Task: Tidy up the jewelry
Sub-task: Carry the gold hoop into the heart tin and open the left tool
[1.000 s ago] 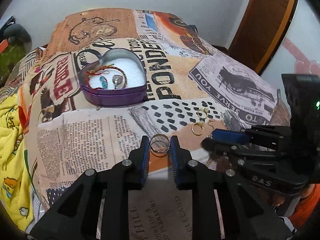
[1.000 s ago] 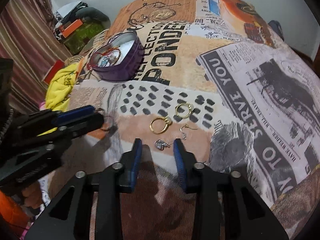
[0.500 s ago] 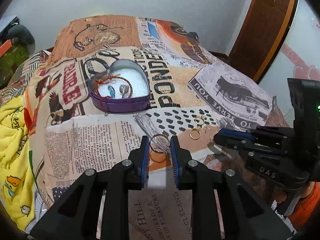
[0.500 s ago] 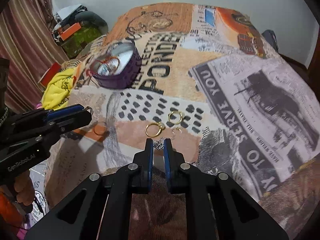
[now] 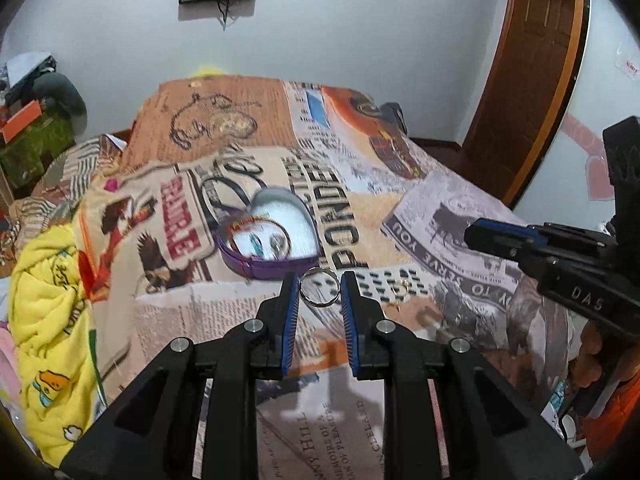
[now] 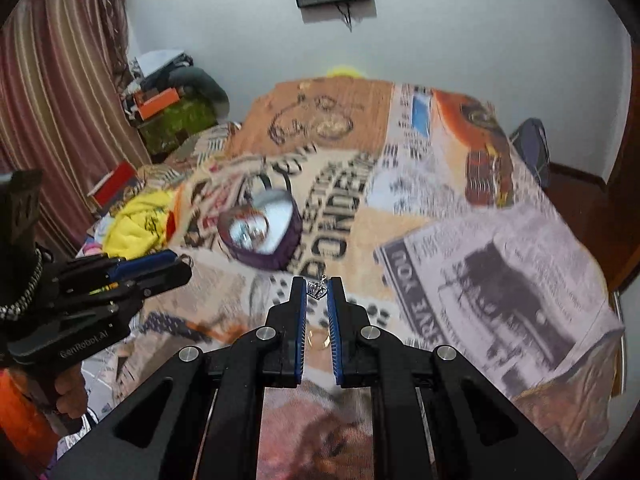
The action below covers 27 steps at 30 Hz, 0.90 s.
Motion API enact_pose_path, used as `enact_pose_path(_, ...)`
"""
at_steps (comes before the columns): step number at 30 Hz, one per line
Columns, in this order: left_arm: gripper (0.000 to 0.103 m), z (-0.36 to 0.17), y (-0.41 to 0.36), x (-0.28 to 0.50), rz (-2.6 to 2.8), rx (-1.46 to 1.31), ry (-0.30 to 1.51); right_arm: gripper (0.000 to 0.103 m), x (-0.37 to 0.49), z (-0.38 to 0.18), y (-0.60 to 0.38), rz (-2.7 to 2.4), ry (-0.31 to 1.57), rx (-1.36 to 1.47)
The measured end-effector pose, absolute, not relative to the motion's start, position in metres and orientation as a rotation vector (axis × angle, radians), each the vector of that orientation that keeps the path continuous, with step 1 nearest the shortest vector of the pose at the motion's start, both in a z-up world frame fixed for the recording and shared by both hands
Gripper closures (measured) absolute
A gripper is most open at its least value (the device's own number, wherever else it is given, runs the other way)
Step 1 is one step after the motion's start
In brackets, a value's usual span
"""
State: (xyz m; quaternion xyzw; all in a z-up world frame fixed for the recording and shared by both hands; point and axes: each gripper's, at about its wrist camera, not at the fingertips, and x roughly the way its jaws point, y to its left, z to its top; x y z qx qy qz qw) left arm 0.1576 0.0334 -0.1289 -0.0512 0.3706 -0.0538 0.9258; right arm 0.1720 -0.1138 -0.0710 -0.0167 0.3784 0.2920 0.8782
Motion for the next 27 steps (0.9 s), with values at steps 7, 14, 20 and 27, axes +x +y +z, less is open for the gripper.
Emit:
enact_pose_path(7, 0.083, -0.11, 0.049, 0.164, -0.088, -0.106, 0.702, 0.094, 0.18, -0.047, -0.098, 0.635, 0.704, -0.05)
enact_pose_path(14, 0.083, -0.102, 0.065, 0.177, -0.062, -0.106, 0.669, 0.094, 0.19, -0.035, -0.077, 0.673, 0.661, -0.055)
enact_pose_path(20, 0.083, -0.113, 0.081, 0.195, -0.053, -0.128, 0.686, 0.094, 0.205, -0.037, -0.057, 0.699, 0.663, -0.064)
enact_pose_path(27, 0.083, -0.136, 0.09, 0.217, -0.071, -0.146, 0.731, 0.094, 0.222, -0.051, -0.034, 0.721, 0.703, -0.079)
